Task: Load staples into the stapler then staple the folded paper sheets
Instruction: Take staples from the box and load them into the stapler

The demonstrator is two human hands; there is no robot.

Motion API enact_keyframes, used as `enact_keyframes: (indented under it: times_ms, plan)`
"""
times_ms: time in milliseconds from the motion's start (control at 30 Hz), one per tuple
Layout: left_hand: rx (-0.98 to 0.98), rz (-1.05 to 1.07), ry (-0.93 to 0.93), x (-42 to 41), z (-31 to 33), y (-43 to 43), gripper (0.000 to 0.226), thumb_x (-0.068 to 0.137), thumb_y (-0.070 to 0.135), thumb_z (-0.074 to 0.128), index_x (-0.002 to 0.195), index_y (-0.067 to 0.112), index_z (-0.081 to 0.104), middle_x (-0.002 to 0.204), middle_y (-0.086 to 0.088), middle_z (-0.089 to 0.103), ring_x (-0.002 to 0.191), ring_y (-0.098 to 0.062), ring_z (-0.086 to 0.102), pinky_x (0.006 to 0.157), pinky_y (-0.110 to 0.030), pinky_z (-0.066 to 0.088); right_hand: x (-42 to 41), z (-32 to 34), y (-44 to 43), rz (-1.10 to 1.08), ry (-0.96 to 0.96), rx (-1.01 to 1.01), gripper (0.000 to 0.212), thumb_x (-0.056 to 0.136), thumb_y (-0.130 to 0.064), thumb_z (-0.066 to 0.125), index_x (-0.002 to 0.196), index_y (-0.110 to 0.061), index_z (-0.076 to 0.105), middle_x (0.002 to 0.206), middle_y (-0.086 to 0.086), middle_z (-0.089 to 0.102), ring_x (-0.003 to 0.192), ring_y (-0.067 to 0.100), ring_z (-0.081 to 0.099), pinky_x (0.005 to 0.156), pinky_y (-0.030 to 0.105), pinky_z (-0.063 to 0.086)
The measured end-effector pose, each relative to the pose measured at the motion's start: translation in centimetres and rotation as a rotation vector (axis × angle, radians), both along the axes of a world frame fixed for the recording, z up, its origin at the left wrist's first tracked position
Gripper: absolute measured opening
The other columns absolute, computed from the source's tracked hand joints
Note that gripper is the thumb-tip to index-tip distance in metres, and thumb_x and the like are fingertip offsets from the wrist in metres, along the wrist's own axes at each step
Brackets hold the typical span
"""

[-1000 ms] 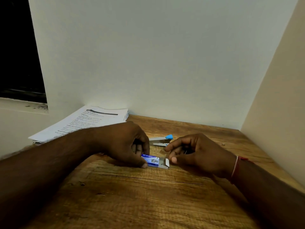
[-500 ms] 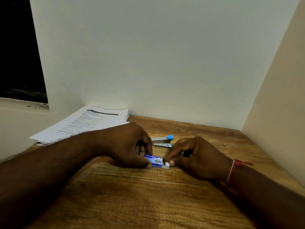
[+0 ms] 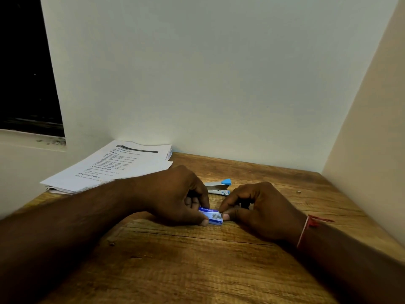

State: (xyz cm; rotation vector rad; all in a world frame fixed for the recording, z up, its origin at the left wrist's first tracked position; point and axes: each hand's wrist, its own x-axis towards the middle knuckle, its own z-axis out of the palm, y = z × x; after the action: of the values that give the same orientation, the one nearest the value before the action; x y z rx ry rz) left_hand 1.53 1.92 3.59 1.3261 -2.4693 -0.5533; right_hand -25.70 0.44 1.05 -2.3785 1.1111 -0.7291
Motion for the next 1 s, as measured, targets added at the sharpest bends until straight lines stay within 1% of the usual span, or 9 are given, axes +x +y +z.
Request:
enact_keyframes:
  times_ms: [133,233,333,500,600,700,800,900,1000]
  plan:
    - [-0.003,-0.004,-0.003,-0.2,0.0,-0.1,0.033,0.089,0.049,0.091,0.114,0.029,0.086,0.090,0.007,0.081,0.074,0.002,0.069,0.068,-0.018,0.058,-0.2,0.5,0.0,0.024,0.037,0.030,0.014,0.088,-0.034,0.093,0.099,-0.041,0.088,0.100,-0.017,0.083,0.094,0.009,0.076,0.086,0.040,0.064]
    - [-0.008,0.001,-0.002,-0.2,-0.1,-0.3,0.032,0.088,0.050,0.091,0.113,0.030,0.085,0.089,0.007,0.081,0.072,0.003,0.069,0.065,-0.015,0.056,-0.4,1.2,0.3,0.072,0.028,0.047,0.022,0.082,-0.044,0.096,0.101,-0.038,0.087,0.101,-0.009,0.081,0.094,0.013,0.077,0.083,0.045,0.066]
    - [-0.023,-0.007,0.019,-0.1,-0.5,-0.5,0.032,0.087,0.052,0.092,0.111,0.032,0.085,0.087,0.008,0.082,0.071,0.003,0.069,0.064,-0.016,0.056,0.0,1.1,0.9,0.029,0.031,0.016,0.030,0.076,-0.049,0.099,0.100,-0.037,0.086,0.095,-0.007,0.080,0.087,0.015,0.075,0.074,0.038,0.066]
    - [-0.050,-0.005,0.035,0.0,-0.6,-0.6,0.044,0.081,0.058,0.095,0.118,0.039,0.080,0.087,0.014,0.080,0.075,-0.001,0.072,0.068,-0.018,0.058,-0.2,1.9,0.9,-0.028,0.145,0.001,0.018,0.083,-0.038,0.095,0.096,-0.033,0.084,0.088,-0.013,0.078,0.077,0.003,0.072,0.062,0.020,0.055]
    - [-0.056,0.019,0.050,0.3,-0.3,-0.8,0.050,0.080,0.063,0.093,0.123,0.043,0.077,0.087,0.017,0.078,0.074,0.001,0.071,0.067,-0.017,0.056,-1.7,3.4,0.0,-0.179,0.280,0.037,0.019,0.080,-0.038,0.095,0.086,-0.028,0.080,0.085,-0.009,0.079,0.077,0.006,0.073,0.065,0.022,0.056]
    - [-0.071,0.038,0.056,0.7,-0.3,-1.1,0.046,0.082,0.064,0.091,0.120,0.044,0.078,0.085,0.018,0.078,0.071,0.001,0.069,0.068,-0.020,0.056,-3.9,4.3,-1.6,-0.370,0.421,0.037,0.026,0.081,-0.045,0.094,0.086,-0.023,0.080,0.084,-0.009,0.078,0.079,0.006,0.071,0.071,0.028,0.059]
    - [-0.095,0.052,0.068,1.1,-0.6,-1.3,0.038,0.082,0.064,0.091,0.112,0.043,0.081,0.083,0.021,0.076,0.070,0.003,0.068,0.065,-0.015,0.054,-6.5,4.0,-3.8,-0.541,0.421,0.018,0.026,0.079,-0.044,0.097,0.084,-0.025,0.079,0.089,-0.010,0.076,0.085,0.009,0.070,0.082,0.037,0.063]
    - [-0.116,0.049,0.078,1.6,-0.7,-1.7,0.035,0.082,0.065,0.090,0.108,0.043,0.083,0.084,0.020,0.077,0.071,0.002,0.070,0.064,-0.015,0.054,-8.2,3.1,-5.8,-0.673,0.377,-0.020,0.028,0.077,-0.046,0.097,0.083,-0.029,0.076,0.097,-0.008,0.074,0.089,0.013,0.070,0.086,0.041,0.064]
    - [-0.116,0.062,0.092,2.1,-0.6,-2.2,0.031,0.083,0.062,0.091,0.105,0.041,0.084,0.083,0.018,0.079,0.071,0.001,0.071,0.066,-0.019,0.056,-9.5,2.4,-7.1,-0.755,0.346,-0.028,0.024,0.080,-0.044,0.095,0.082,-0.030,0.075,0.096,-0.008,0.074,0.087,0.015,0.073,0.088,0.043,0.065]
